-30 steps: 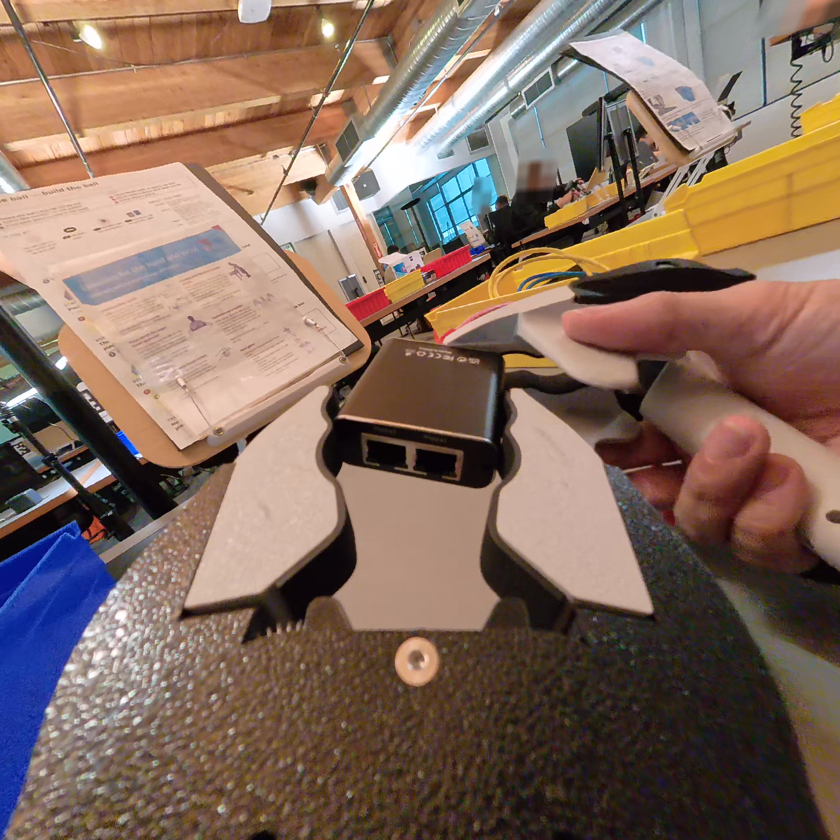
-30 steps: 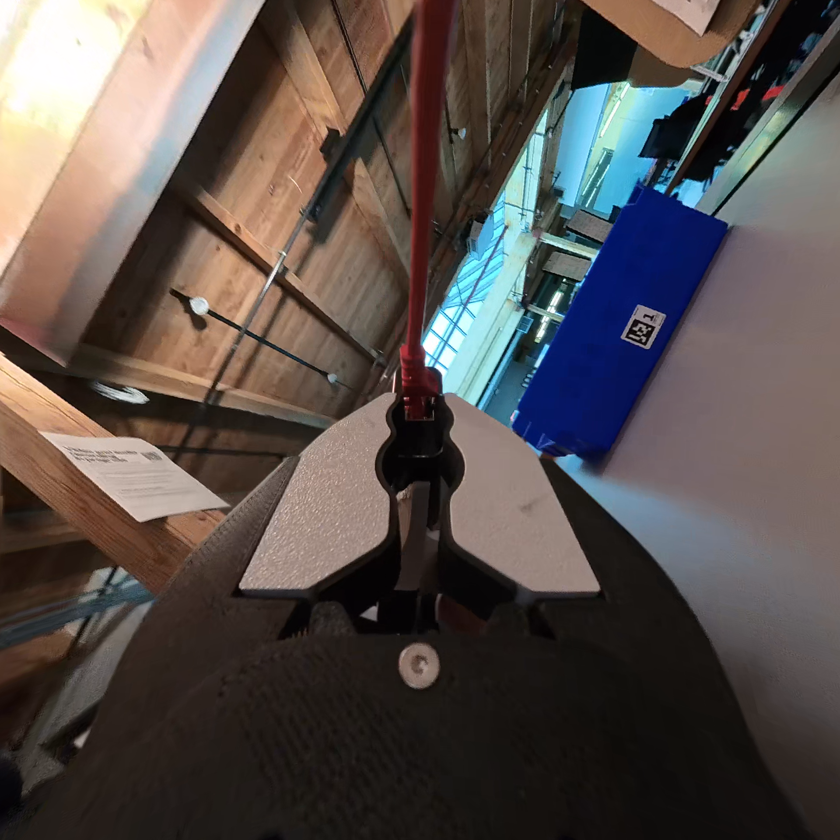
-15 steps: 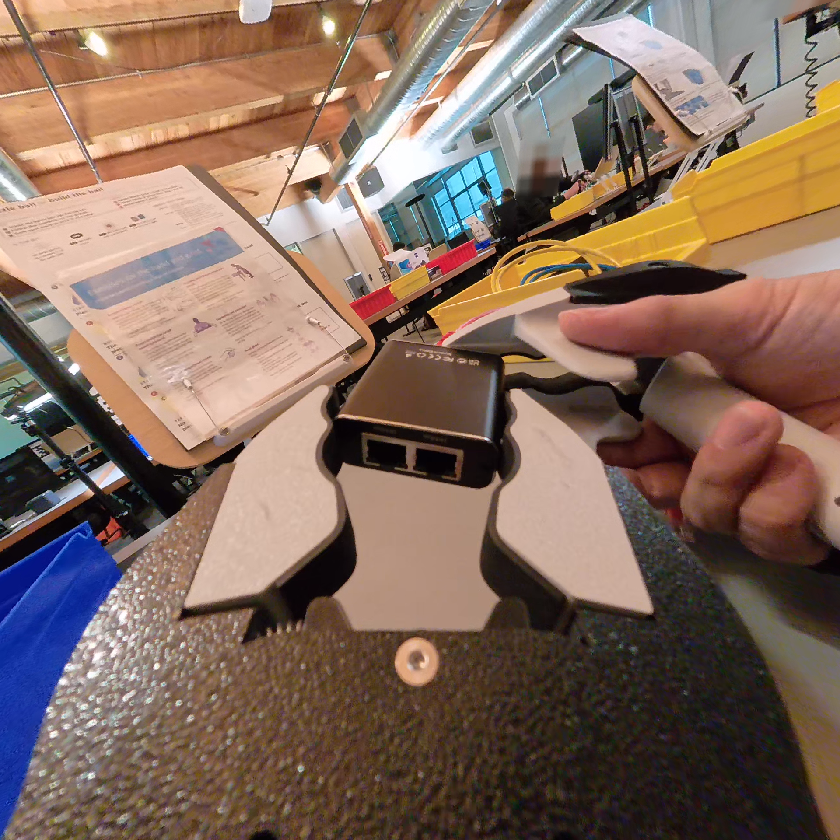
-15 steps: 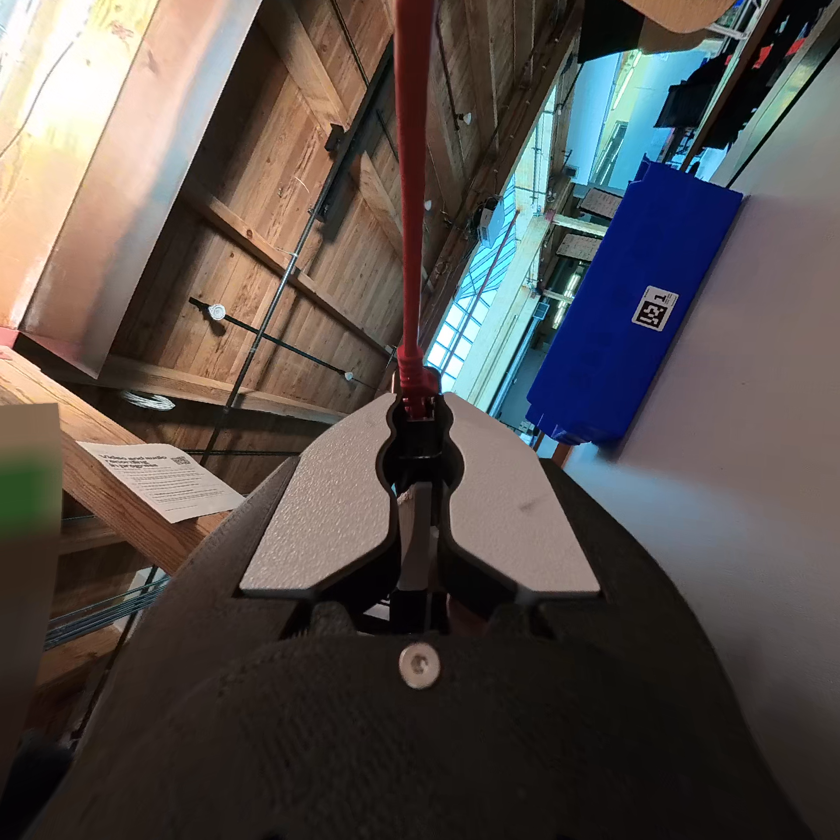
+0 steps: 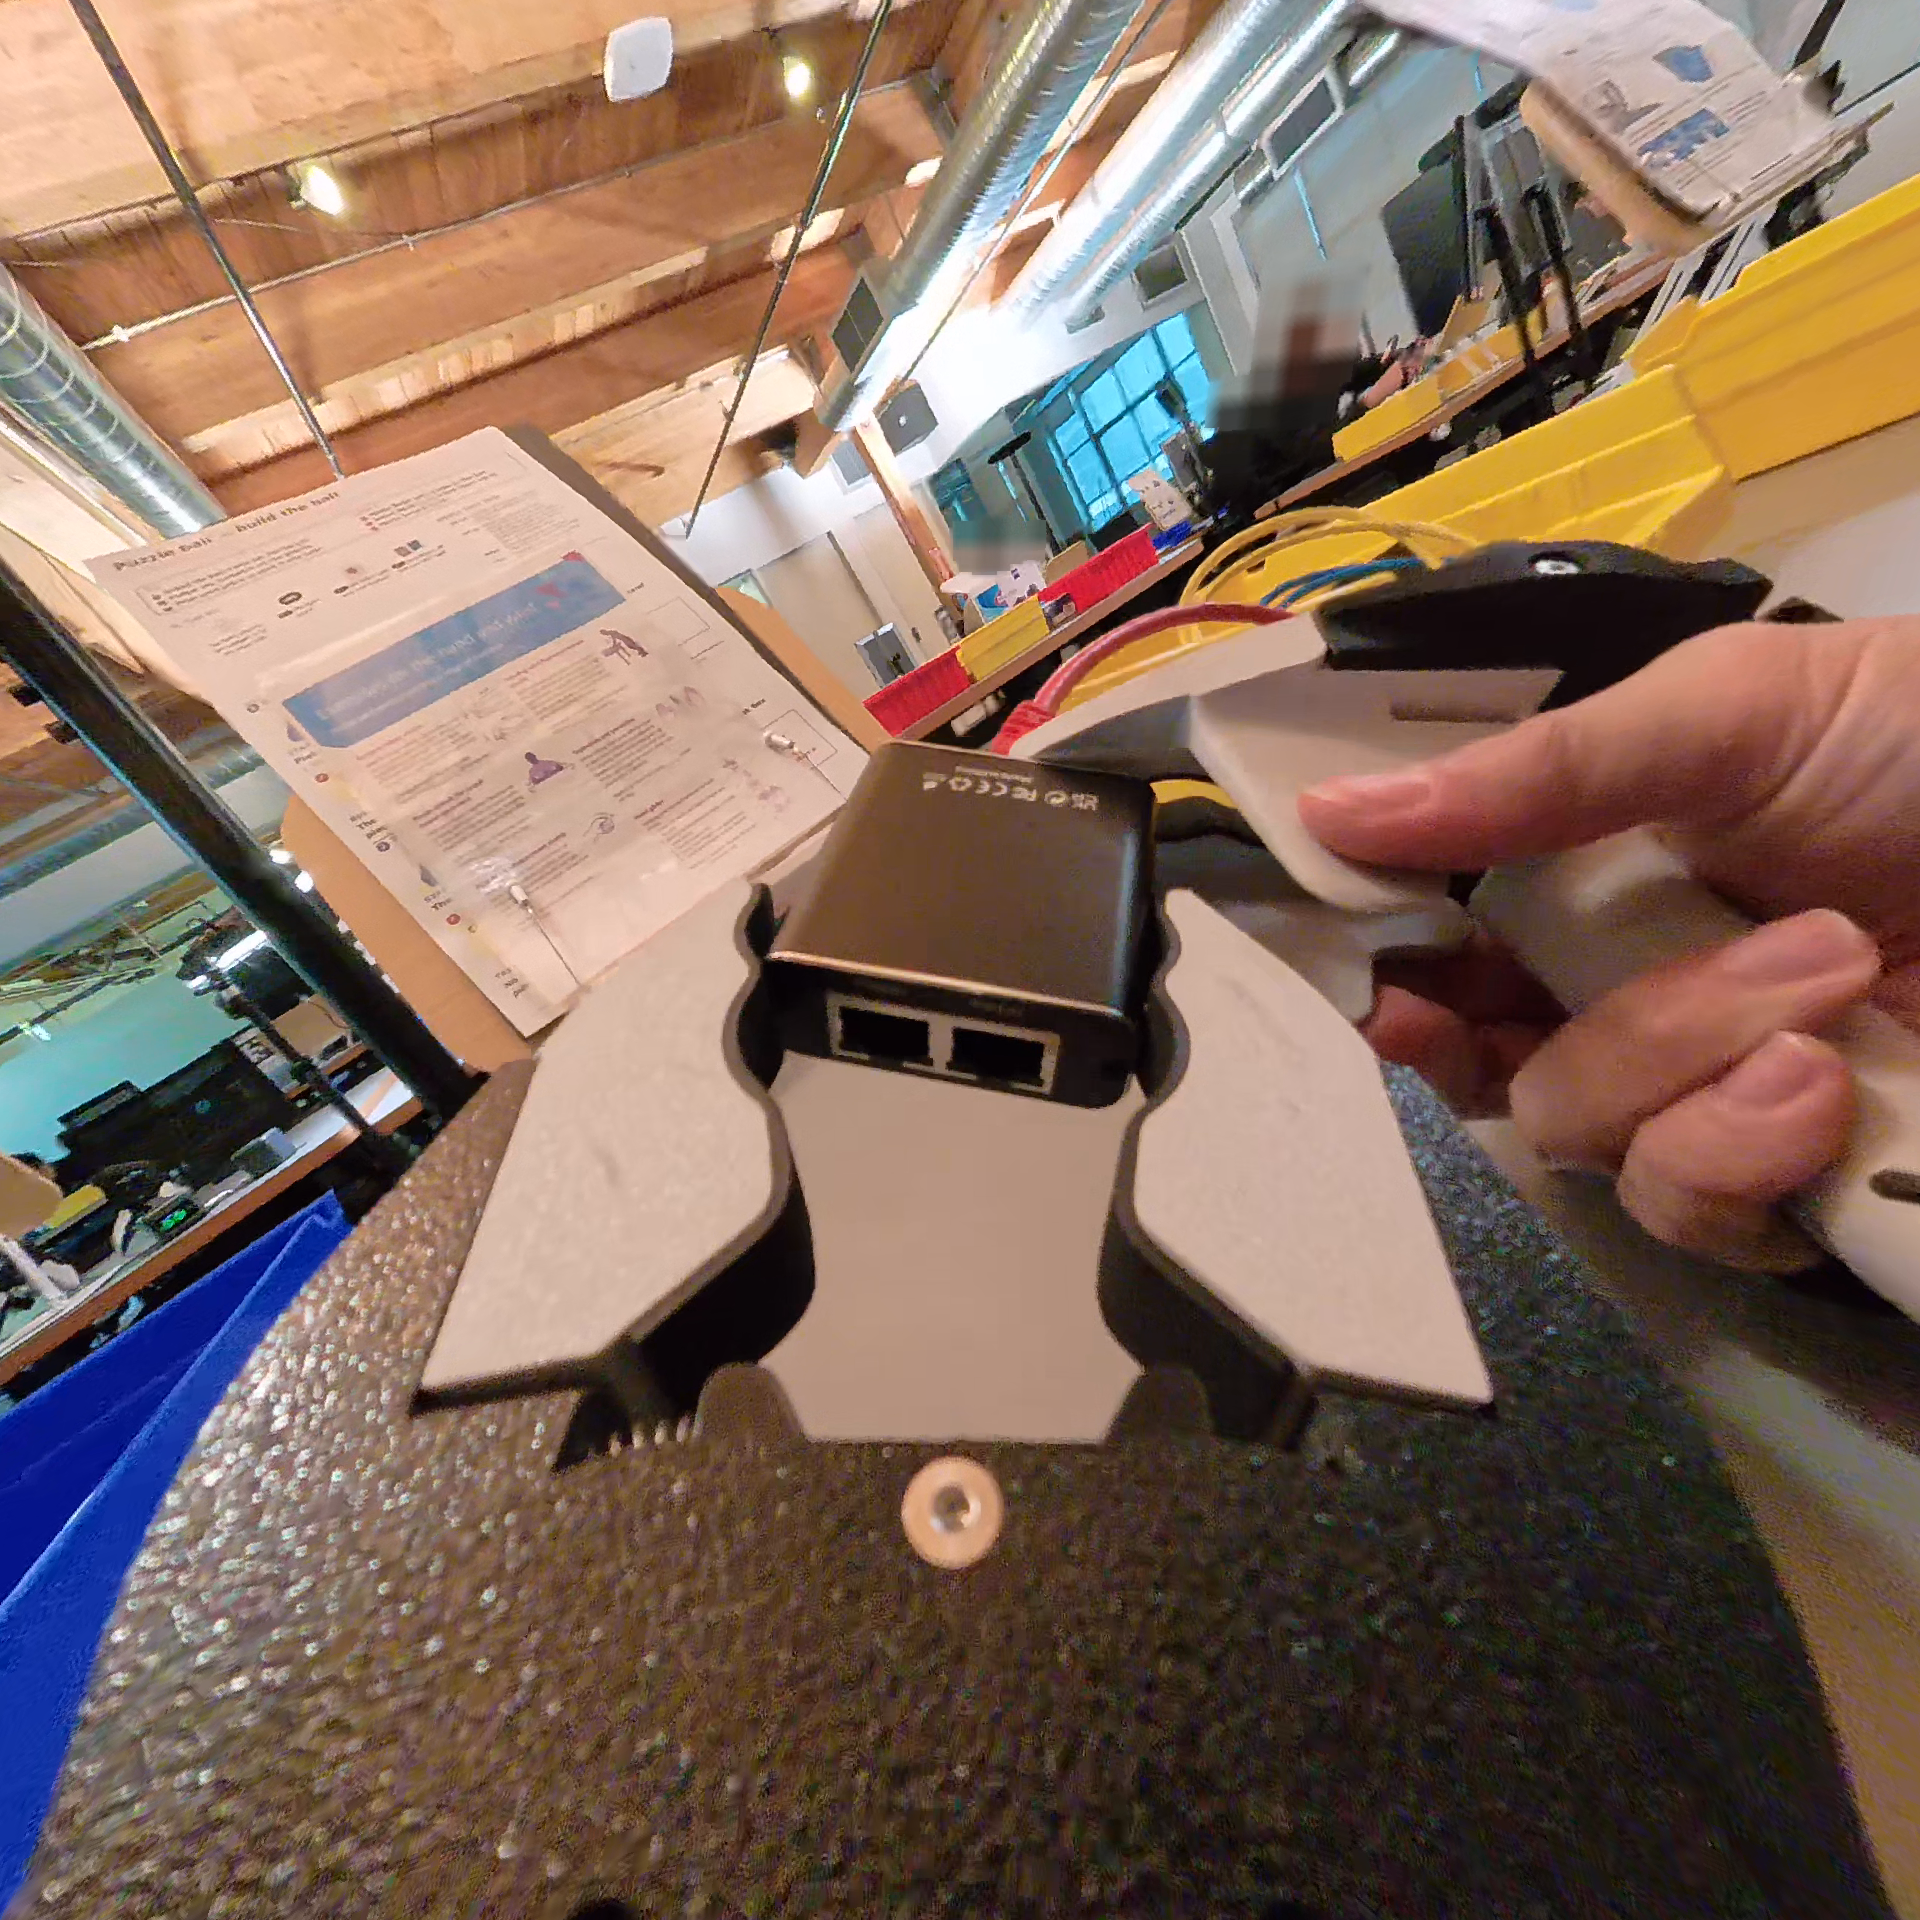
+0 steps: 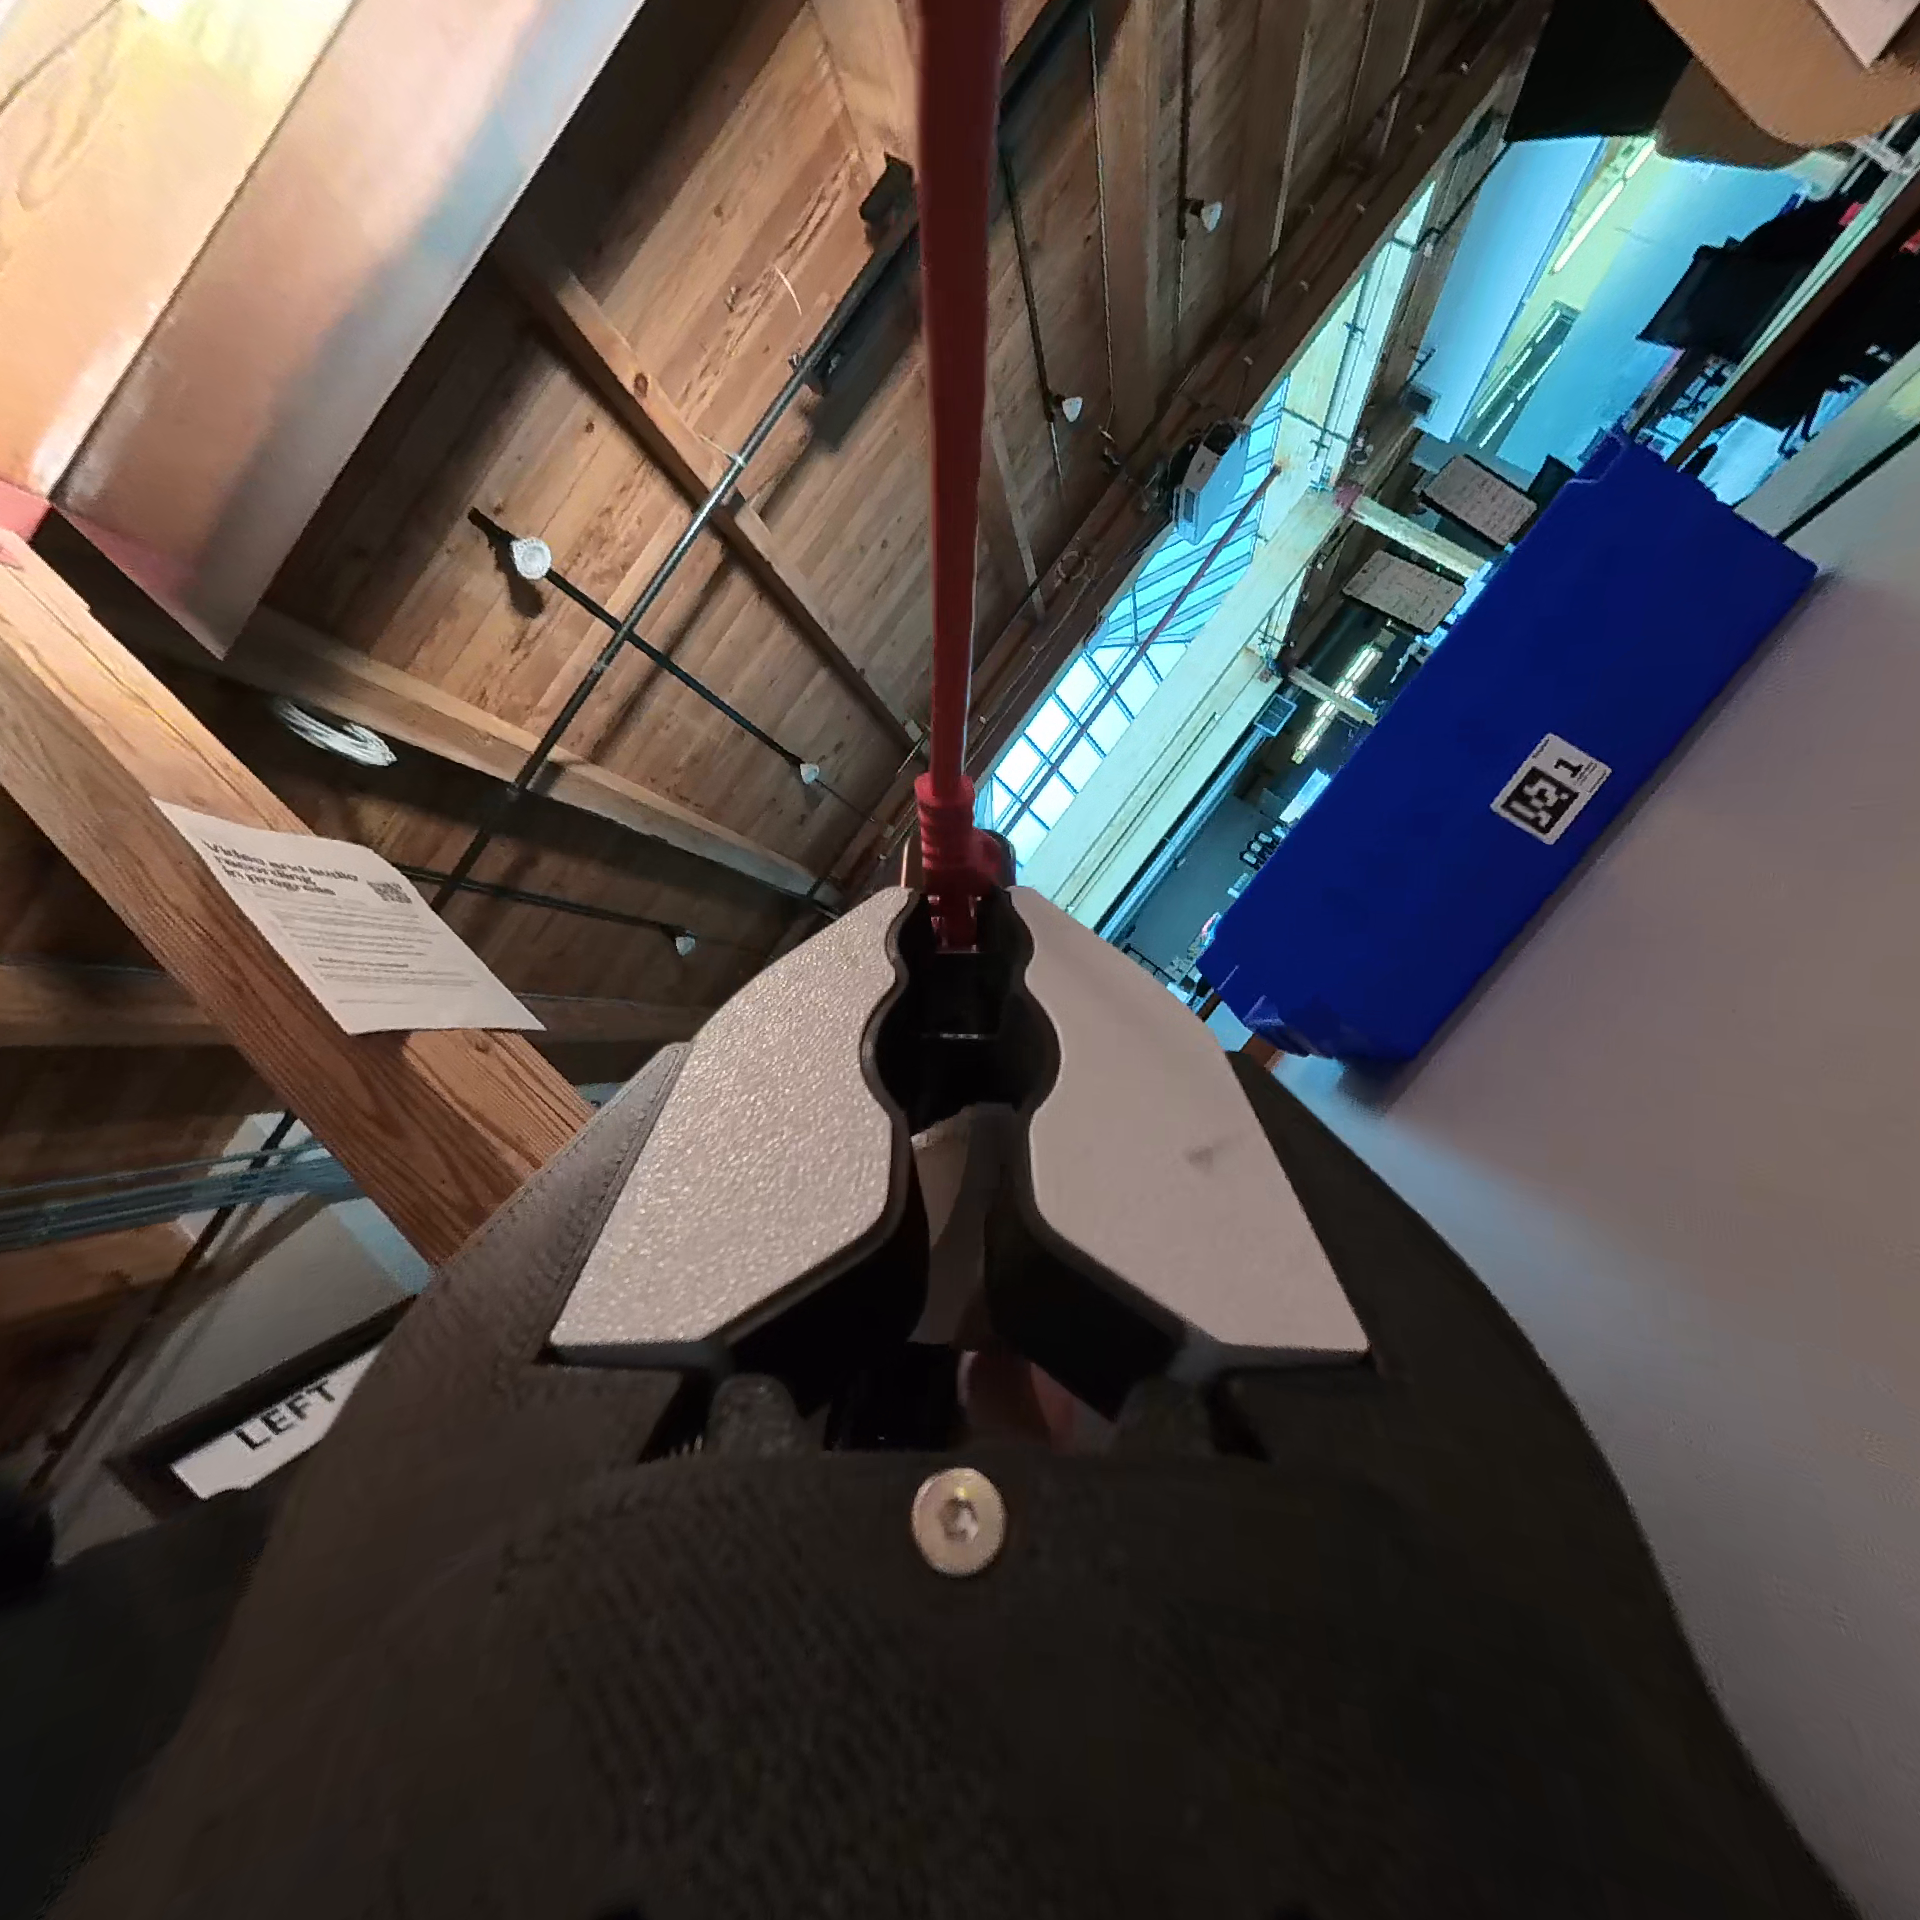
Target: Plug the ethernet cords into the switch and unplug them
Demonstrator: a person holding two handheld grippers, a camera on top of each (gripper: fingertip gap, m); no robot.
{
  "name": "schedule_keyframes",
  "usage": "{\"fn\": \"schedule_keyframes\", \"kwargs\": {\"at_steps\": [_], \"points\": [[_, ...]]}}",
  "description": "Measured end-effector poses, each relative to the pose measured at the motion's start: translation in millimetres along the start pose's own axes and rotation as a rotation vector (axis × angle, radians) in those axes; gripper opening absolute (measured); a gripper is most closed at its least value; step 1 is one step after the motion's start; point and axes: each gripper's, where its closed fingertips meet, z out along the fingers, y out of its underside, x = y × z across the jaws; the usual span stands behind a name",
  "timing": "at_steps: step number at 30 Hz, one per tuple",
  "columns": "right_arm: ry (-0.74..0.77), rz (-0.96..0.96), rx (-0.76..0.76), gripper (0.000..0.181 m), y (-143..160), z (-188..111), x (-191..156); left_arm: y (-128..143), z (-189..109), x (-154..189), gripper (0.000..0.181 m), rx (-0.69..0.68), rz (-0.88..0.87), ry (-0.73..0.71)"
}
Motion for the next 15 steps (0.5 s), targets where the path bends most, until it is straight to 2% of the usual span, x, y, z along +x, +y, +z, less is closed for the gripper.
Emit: {"fn": "schedule_keyframes", "kwargs": {"at_steps": [6,11,14,15], "points": [[0.015,-0.031,-0.012,0.011,-0.8,1.6,5.3,6.2,1.7,-1.4,0.067,-0.014,-0.066,0.02],[0.026,-0.036,-0.022,0.011,-1.6,6.6,8.5,9.2,2.2,-6.4,0.067,-0.046,-0.038,-0.022],[0.042,-0.049,-0.029,0.013,-1.7,8.8,10.9,10.7,2.6,-7.7,0.067,-0.031,-0.165,0.007],[0.054,-0.059,-0.023,0.013,-1.7,9.8,12.3,12.7,2.4,-8.8,0.067,-0.044,-0.143,-0.004]]}}
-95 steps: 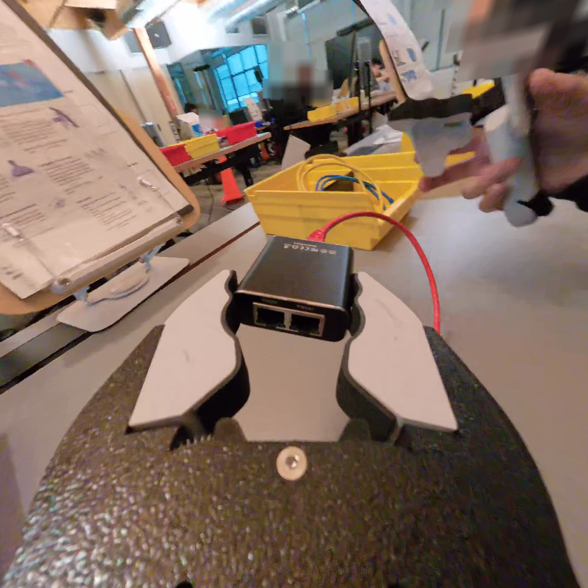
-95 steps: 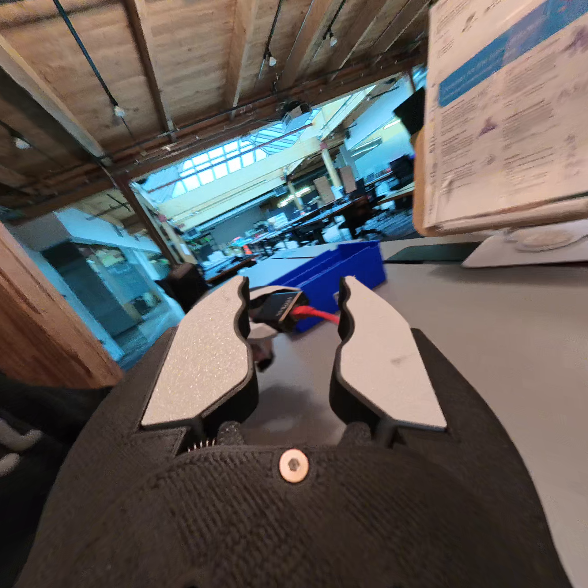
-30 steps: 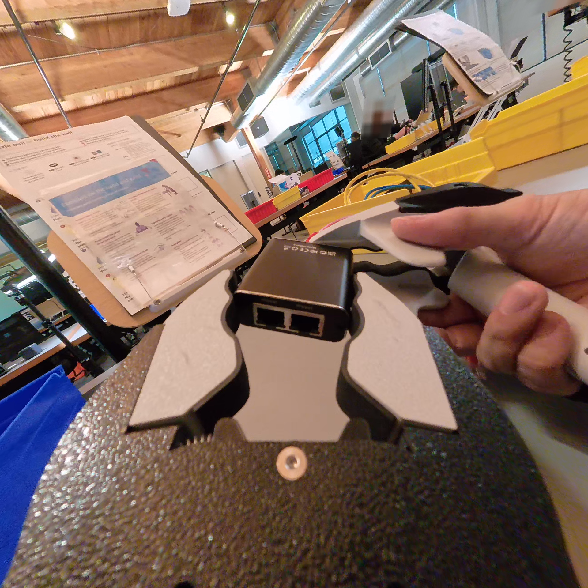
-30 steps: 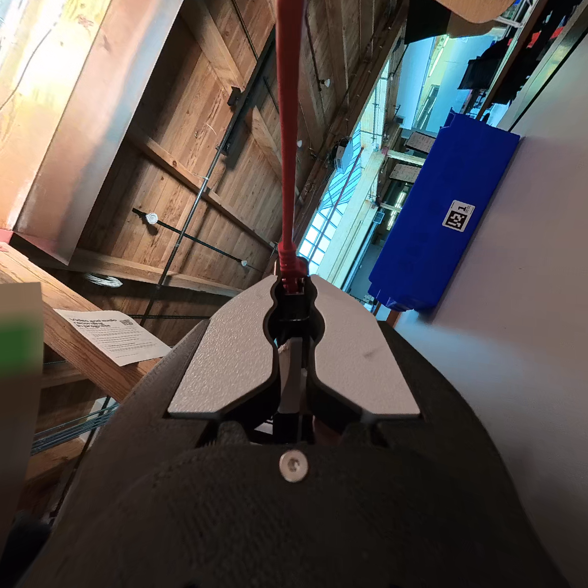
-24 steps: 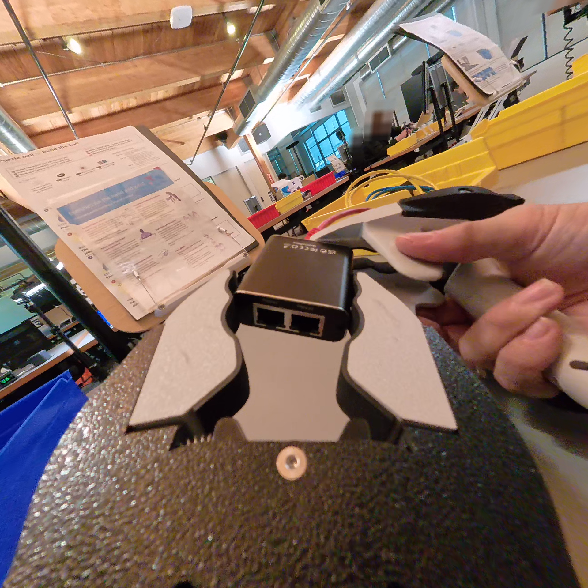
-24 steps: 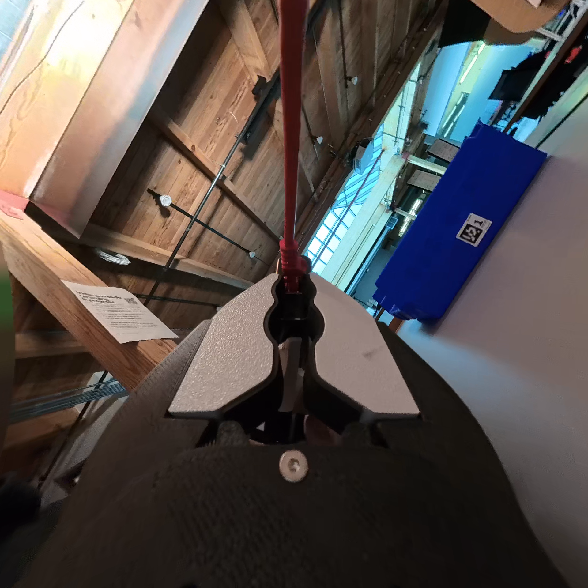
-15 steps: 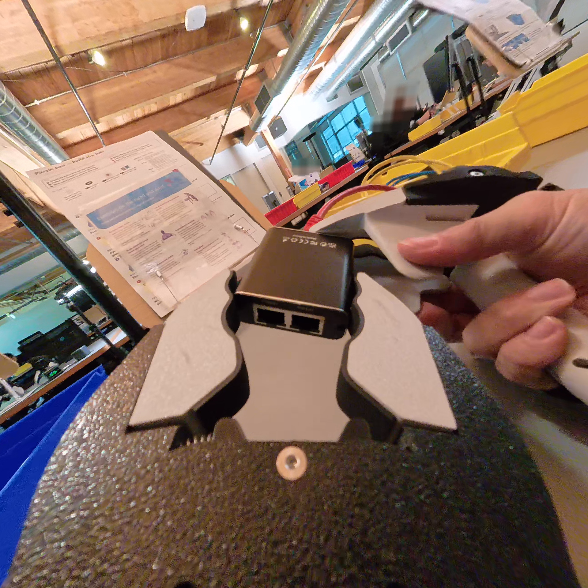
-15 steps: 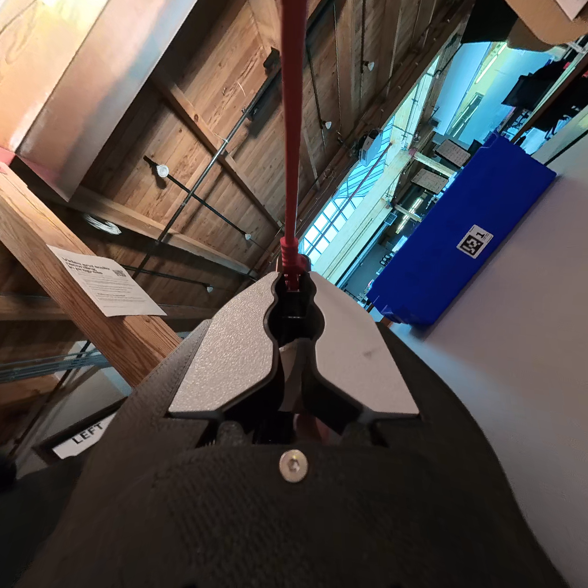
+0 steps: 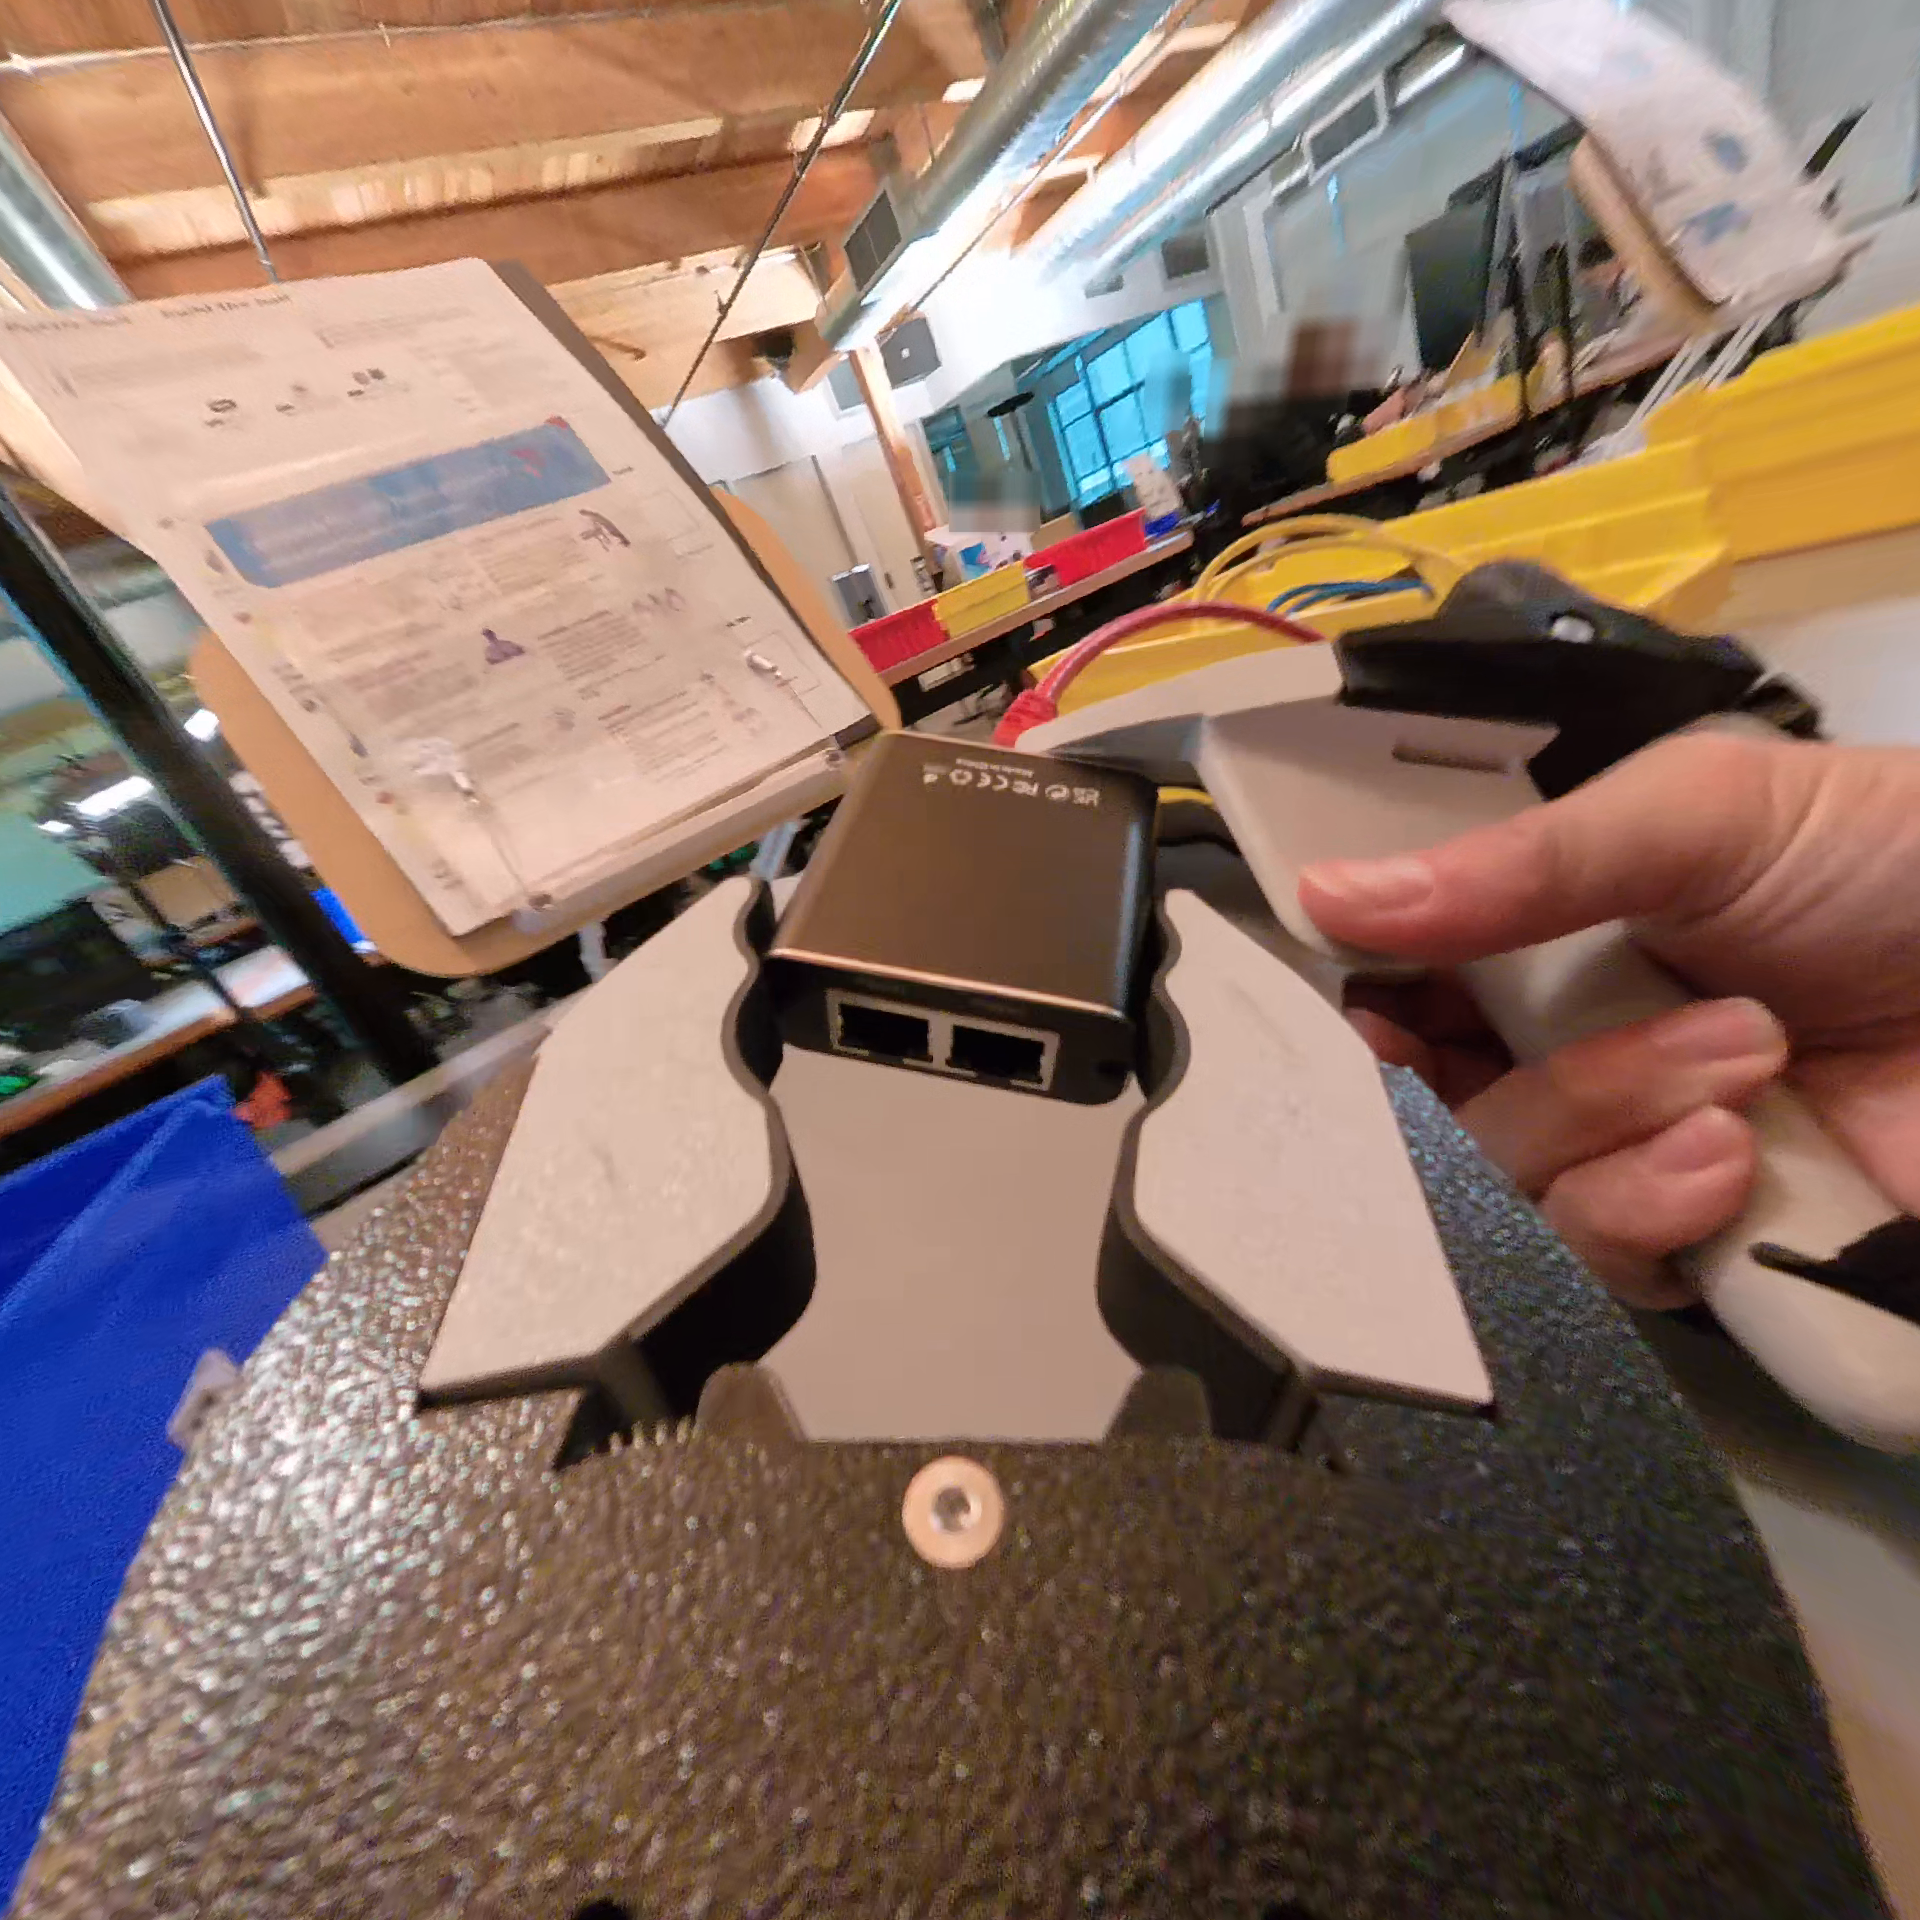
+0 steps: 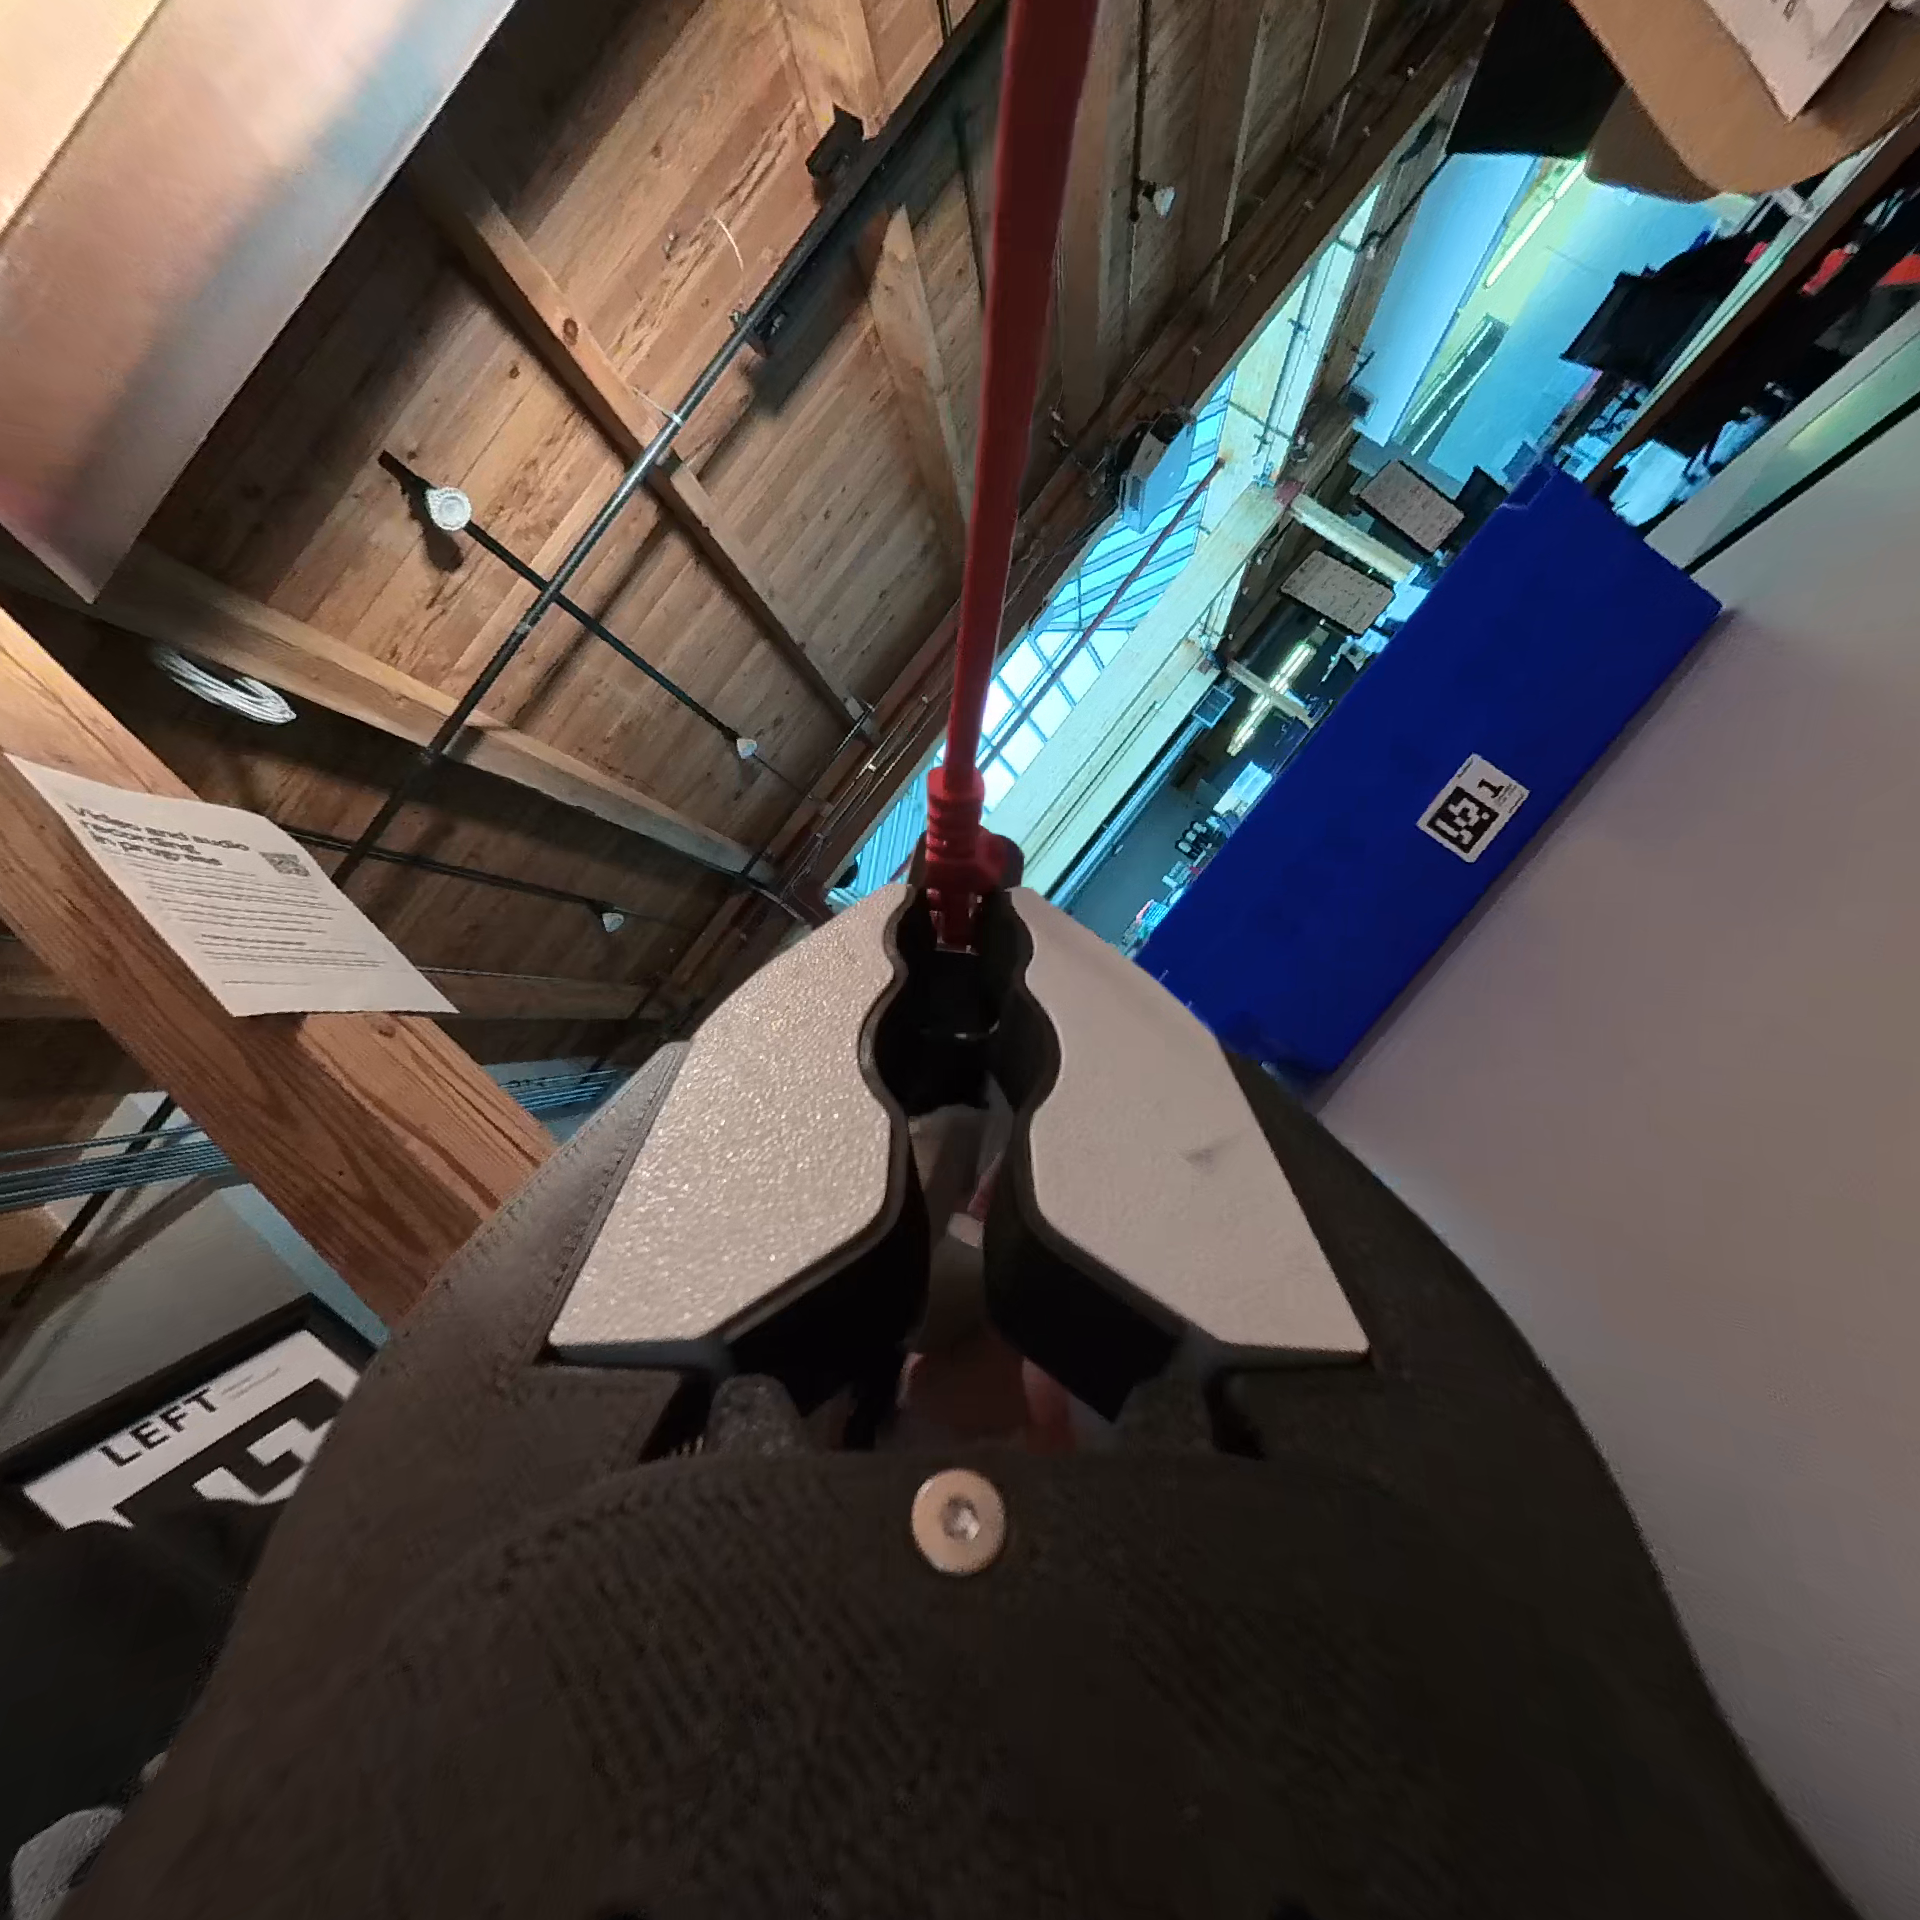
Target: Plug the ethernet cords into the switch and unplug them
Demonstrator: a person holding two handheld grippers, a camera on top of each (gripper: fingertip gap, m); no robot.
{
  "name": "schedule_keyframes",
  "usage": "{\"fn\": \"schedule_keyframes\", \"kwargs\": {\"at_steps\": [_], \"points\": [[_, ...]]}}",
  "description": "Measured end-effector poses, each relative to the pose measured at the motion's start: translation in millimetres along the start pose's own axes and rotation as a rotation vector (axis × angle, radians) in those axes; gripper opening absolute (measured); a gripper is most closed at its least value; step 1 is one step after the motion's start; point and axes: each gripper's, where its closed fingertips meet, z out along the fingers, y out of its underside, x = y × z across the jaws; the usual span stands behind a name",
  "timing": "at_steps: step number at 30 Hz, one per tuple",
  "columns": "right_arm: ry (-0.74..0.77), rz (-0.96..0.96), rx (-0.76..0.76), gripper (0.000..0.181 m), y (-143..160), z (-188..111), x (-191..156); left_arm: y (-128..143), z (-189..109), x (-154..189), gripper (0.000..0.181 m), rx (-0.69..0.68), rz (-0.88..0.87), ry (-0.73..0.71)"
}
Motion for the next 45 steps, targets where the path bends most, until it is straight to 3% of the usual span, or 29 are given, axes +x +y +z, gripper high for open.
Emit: {"fn": "schedule_keyframes", "kwargs": {"at_steps": [5,9,12,14,16,19,23,29,36,41,45], "points": [[-0.024,-0.014,0.001,0.011,0.2,5.6,-0.4,-1.2,-1.9,-6.8,0.067,-0.029,0.175,-0.098],[-0.002,-0.027,0.002,0.012,0.8,7.2,8.3,5.4,0.0,-7.5,0.067,-0.024,-0.026,-0.033],[-0.016,-0.034,0.01,0.012,-2.5,8.2,6.8,2.1,-1.7,-9.2,0.066,-0.022,0.099,-0.078],[-0.037,-0.013,0.116,0.011,-31.3,-0.5,6.4,-0.9,-3.3,-3.8,0.067,0.0,0.056,-0.052],[0.054,-0.138,0.038,0.011,-33.4,-2.9,15.2,-3.8,-3.8,-5.5,0.067,0.032,-0.105,-0.033],[0.106,-0.37,-0.093,0.01,-27.5,1.1,2.8,4.2,-2.6,-13.1,0.067,0.005,-0.101,-0.053],[0.133,-0.539,-0.184,0.01,-54.4,-1.6,-27.6,5.7,-3.0,-12.0,0.066,0.001,-0.107,-0.039],[0.414,-0.75,-0.411,0.01,-135.2,-53.0,-41.5,5.1,-1.9,-4.8,0.067,0.002,-0.072,-0.011],[0.913,-0.741,-0.775,0.01,-234.6,-162.3,-12.0,4.6,-2.0,-3.6,0.066,0.007,-0.074,-0.001],[0.972,-0.495,-0.871,0.01,-243.1,-199.3,20.8,4.2,-2.2,-3.0,0.066,0.011,-0.077,0.004],[0.972,-0.371,-0.868,0.011,-231.0,-203.1,56.7,4.0,-2.1,-1.5,0.066,0.011,-0.072,0.01]]}}
